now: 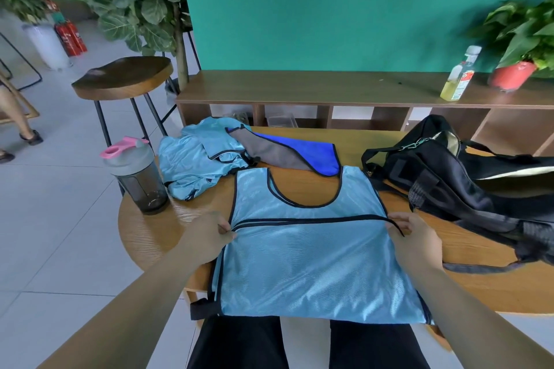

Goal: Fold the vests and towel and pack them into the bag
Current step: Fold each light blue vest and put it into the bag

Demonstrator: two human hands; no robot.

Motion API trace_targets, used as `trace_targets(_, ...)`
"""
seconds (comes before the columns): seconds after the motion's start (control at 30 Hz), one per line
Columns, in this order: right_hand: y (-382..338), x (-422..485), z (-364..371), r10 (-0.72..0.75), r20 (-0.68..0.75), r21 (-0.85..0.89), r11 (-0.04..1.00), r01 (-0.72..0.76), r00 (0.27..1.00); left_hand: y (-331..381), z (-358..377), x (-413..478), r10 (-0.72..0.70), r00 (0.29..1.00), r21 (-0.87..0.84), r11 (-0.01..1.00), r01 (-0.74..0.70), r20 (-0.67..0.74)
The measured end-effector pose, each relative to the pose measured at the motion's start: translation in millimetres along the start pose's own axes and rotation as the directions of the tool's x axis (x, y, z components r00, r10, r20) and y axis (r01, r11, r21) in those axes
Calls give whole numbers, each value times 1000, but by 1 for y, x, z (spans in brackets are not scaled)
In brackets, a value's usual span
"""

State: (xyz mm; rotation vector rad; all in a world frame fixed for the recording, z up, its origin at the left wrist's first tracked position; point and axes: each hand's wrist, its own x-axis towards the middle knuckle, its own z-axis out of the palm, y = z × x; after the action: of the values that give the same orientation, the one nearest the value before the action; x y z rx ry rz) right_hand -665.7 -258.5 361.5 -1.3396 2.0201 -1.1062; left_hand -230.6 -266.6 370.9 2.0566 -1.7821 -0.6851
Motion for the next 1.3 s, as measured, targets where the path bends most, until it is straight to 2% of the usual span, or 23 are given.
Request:
trace_targets(0.27, 2, -3, -2, -11, 8, 28, 1000, 11, 1000, 2, 0, -15, 82, 995, -43, 995, -85, -51)
trace_targets(0.37, 2, -4, -2, -4, 16, 20, 1000, 4, 1000, 3, 3, -18, 71, 997, -20, 997, -71, 3)
trace_targets(0.57, 0, -6, -3, -5, 17, 9, 1000, 5, 1000, 2, 5, -10, 14, 1000, -78, 997, -14, -2)
trace_targets(0.73, -1, -7, -4, -16, 2, 54, 998, 16, 1000, 3, 1, -9, 55, 998, -97, 994, -54, 6)
trace_targets(0.87, -1, -9, -9, -32, -12, 120, 992, 33, 999, 15, -5, -19, 49, 993, -215, 974, -72, -110)
trace_targets(1.03, -7, -13, -23, -44, -21, 248, 968, 48, 999, 28, -17, -39, 20, 977, -424, 899, -110, -213)
trace_targets(1.3, -15, -12, -42, -34, -31, 346, 937, 43, 999, 23, -21, -49, 16, 943, -425, 890, -164, -332)
